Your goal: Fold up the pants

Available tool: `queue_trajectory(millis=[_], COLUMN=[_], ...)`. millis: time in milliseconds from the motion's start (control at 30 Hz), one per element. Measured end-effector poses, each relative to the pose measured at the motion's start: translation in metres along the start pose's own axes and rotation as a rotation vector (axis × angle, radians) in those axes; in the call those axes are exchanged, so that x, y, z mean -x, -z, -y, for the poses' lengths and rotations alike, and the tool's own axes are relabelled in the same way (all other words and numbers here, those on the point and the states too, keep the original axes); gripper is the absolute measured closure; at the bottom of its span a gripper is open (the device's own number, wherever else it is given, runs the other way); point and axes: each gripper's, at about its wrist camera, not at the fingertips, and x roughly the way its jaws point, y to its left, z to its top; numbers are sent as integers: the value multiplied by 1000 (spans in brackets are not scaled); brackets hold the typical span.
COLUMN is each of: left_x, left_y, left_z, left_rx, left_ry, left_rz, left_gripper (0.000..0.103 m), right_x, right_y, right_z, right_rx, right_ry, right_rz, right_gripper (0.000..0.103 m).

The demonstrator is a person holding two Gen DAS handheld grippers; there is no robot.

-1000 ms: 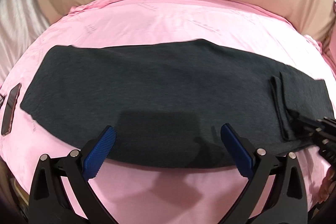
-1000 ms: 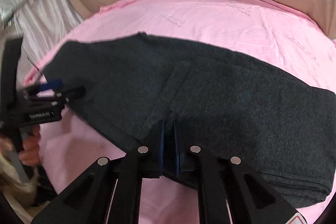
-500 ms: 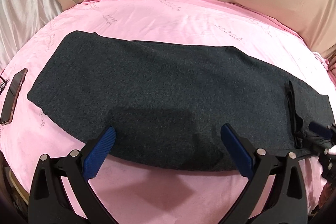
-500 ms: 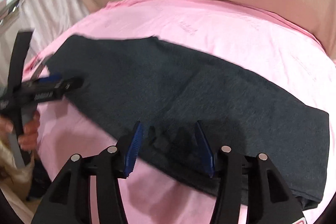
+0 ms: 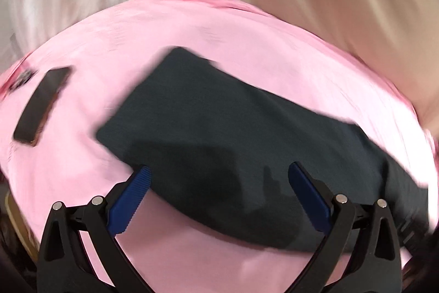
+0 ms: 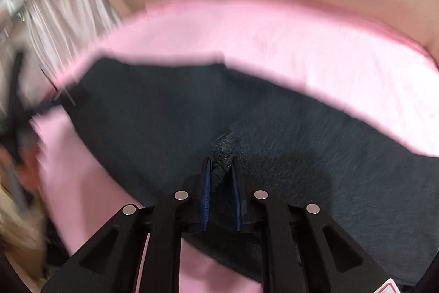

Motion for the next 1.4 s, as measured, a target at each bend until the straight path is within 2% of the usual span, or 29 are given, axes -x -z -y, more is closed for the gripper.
queue_trajectory(millis=[33, 100, 133, 200, 300, 333, 367, 400, 433, 467, 567, 633, 700, 833, 1000, 1067, 1233, 1400], left_x=[-5, -13, -21, -37, -41, -43, -44, -44, -44, -40, -18, 4, 32, 80, 125, 138, 150, 138], left_y=[-7, -14, -17, -18, -23, -24, -25, -28, -30, -33, -44, -52, -58, -62, -44, -28, 14, 58], left_z=[-18, -43, -56, -73, -76, -74, -71, -67, -64, -60, -39, -15, 20, 92, 191, 232, 306, 363], left_rx=[54, 138, 181, 257, 296, 300, 296, 278, 262, 251, 185, 124, 46, -120, -320, -395, -510, -583], left_ry=[-18, -41, -40, -17, 5, 27, 19, -38, -45, -56, -62, -44, 23, 110, 253, 308, 396, 412], left_rz=[-8, -22, -40, -82, -51, -46, -39, -35, -30, -18, 37, 89, 138, 230, 284, 282, 238, 158], left_gripper=[5, 5, 5, 5, 5, 11, 28, 40, 57, 79, 86, 86, 87, 87, 87, 86, 86, 86], right_x=[4, 19, 29, 37, 51, 55, 50, 52, 50, 47, 49, 52, 58, 75, 101, 114, 143, 163], right_y=[0, 1, 3, 3, 9, 14, 13, 16, 15, 13, 11, 14, 17, 24, 34, 40, 58, 81], right_z=[1, 3, 5, 8, 21, 25, 24, 28, 29, 28, 35, 42, 51, 74, 97, 106, 128, 148], right_rx=[-13, -26, -28, -41, -81, -97, -108, -120, -132, -140, -166, -182, -208, -271, -301, -311, -333, -366], right_ry=[-21, -26, -15, -2, 17, 27, 32, 34, 35, 30, 32, 38, 29, 5, 78, 84, 130, 157], right_rz=[-2, 25, 50, 67, 66, 67, 66, 66, 66, 64, 72, 81, 98, 140, 210, 243, 292, 311], right_gripper=[80, 70, 61, 56, 55, 52, 50, 48, 47, 47, 46, 46, 45, 45, 40, 39, 39, 39])
